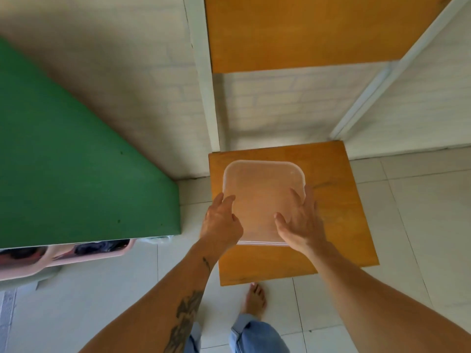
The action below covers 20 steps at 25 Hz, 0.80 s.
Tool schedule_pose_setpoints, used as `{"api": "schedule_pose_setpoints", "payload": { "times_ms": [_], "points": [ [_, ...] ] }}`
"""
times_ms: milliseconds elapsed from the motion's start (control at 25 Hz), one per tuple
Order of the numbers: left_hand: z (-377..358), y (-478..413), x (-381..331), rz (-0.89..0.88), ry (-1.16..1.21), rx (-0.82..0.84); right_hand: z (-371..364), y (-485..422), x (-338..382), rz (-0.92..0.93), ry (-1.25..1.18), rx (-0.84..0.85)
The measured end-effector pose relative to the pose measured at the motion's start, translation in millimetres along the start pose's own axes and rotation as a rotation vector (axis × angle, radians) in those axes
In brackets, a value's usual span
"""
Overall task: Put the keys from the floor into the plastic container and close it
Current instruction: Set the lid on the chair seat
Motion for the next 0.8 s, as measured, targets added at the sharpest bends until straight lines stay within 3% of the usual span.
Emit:
{"api": "schedule_pose_setpoints", "payload": {
  "times_ms": [160, 320, 560, 800],
  "points": [
    [-20.5, -5.0, 8.6, 0.011, 0.035, -0.018, -2.2, -7.7, -8.7, 0.016, -0.035, 0.009],
    [4.0, 0.3, -2.9, 0.021, 0.086, -0.017, 23.6, -3.6, 1.5, -0.003, -0.047, 0.028],
    [118.4, 54.9, -48.0, 0.021, 0.179, -0.113, 119.7, 29.1, 75.8, 0.060, -0.198, 0.141],
    [257.4, 133.6, -84.7, -0.093, 0.139, -0.447, 250.2, 74.0, 182.1, 0.310, -0.325, 0.104]
  ]
}}
Point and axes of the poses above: each hand's wrist, its own y-axis away from the middle knuckle, its own z-axis out of the back of the hand, x = y × z, the point moved 4 cm from there along -y, towards the middle knuckle, and after that the axes turned 11 degrees about -x, right-handed, at the moved point
